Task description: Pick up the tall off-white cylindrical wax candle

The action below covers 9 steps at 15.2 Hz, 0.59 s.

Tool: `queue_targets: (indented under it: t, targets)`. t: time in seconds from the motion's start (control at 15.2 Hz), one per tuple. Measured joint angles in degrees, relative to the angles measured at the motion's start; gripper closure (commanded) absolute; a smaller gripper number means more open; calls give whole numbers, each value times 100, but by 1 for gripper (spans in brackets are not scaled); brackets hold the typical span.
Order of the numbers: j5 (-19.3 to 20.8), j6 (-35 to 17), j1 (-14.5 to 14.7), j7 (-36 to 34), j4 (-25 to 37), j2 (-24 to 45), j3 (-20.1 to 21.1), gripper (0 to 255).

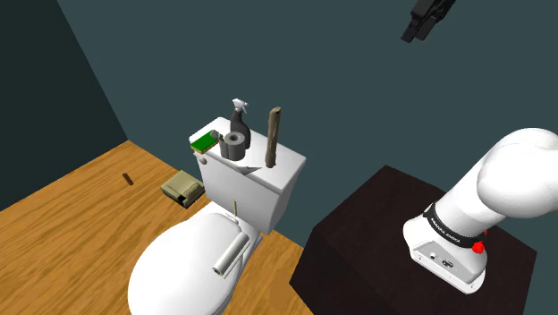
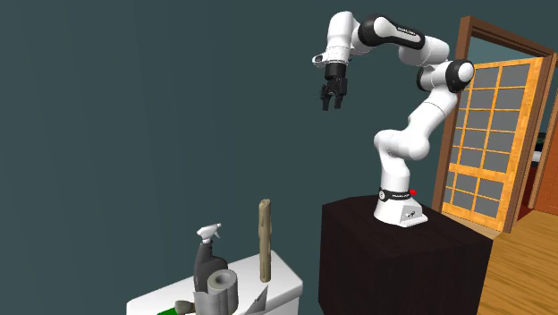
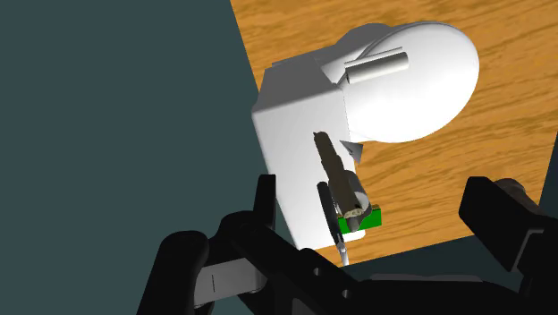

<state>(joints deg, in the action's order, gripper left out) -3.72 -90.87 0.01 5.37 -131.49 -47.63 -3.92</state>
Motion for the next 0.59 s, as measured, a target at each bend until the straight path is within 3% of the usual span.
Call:
queue_targets:
  t: [0.59]
  targets:
    - [-94,-928,131,-265,-6,1168,358,0]
